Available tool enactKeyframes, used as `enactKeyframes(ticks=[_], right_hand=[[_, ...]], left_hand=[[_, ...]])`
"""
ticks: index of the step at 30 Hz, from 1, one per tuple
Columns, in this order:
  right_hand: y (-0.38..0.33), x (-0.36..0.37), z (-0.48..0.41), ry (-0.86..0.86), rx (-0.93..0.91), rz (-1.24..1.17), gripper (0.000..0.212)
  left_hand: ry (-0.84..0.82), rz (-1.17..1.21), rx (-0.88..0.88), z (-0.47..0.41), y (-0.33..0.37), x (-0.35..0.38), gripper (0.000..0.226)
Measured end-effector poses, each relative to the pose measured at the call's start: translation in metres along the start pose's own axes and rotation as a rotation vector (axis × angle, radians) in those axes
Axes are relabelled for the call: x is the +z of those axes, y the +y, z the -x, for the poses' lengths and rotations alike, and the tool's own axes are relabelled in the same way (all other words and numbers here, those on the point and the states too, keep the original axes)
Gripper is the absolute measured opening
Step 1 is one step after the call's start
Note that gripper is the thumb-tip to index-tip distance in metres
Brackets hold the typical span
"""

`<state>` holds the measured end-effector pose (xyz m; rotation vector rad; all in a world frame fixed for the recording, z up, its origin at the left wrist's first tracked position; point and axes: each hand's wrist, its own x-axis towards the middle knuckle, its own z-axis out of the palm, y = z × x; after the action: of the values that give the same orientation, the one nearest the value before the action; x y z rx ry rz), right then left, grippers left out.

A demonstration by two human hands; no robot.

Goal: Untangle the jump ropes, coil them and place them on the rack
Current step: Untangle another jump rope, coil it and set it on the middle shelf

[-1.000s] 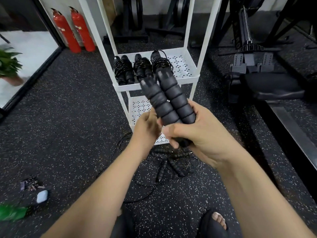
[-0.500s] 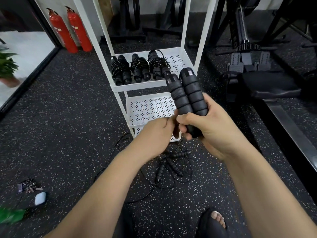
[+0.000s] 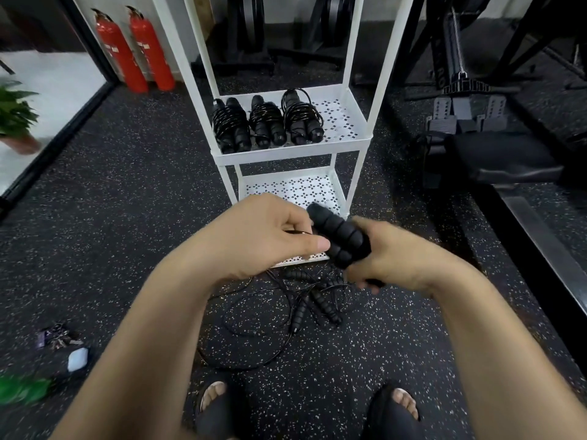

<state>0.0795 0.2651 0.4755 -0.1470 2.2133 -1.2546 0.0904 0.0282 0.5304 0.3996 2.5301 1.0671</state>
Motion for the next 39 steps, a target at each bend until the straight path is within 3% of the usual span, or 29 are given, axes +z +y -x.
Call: enactKeyframes(ticks=[4, 8, 12, 16, 19, 23, 27, 29, 33, 36, 39], right_hand=[[-0.008, 0.005, 0.009, -0.317, 0.069, 0.146, 0.045], [-0.019, 0.01, 0.019, -0.455, 0.012, 0.155, 0.039], [-0.03, 0.005, 0.031, -0.53, -0.113, -0.003, 0.036], [-0.034, -0.003, 0.04, -0.424, -0.25, -0.2, 0.04], [-0.036, -0.002, 0.04, -0.244, -0.33, -0.376, 0.038], [-0.034, 0.0, 0.025, 0.105, -0.333, -0.531, 0.045], [-0.019, 0.001, 0.007, 0.426, -0.216, -0.481, 0.061], [-0.011, 0.003, 0.001, 0.481, -0.181, -0.386, 0.064], [-0.002, 0.009, -0.007, 0.562, -0.09, -0.182, 0.06], [0.003, 0.009, -0.012, 0.52, -0.043, -0.093, 0.063], [0.004, 0.005, -0.011, 0.374, 0.032, 0.03, 0.061]], left_hand=[[0.016, 0.043, 0.027, -0.004, -0.005, 0.002, 0.031], [0.053, 0.115, 0.031, -0.012, -0.016, 0.005, 0.032], [0.027, 0.362, 0.061, -0.015, -0.027, 0.001, 0.031], [0.002, 0.621, -0.017, -0.018, -0.024, 0.008, 0.025], [0.138, 0.484, -0.026, -0.021, -0.024, 0.021, 0.049], [0.131, 0.502, -0.102, -0.03, -0.017, 0.033, 0.032], [0.078, 0.164, -0.069, -0.032, -0.016, 0.042, 0.034], [0.055, 0.004, -0.084, -0.033, -0.015, 0.045, 0.035], [0.001, -0.085, -0.075, -0.035, -0.01, 0.046, 0.034], [-0.011, -0.038, -0.063, -0.029, -0.007, 0.04, 0.035], [0.059, 0.033, 0.008, -0.022, -0.008, 0.029, 0.038]])
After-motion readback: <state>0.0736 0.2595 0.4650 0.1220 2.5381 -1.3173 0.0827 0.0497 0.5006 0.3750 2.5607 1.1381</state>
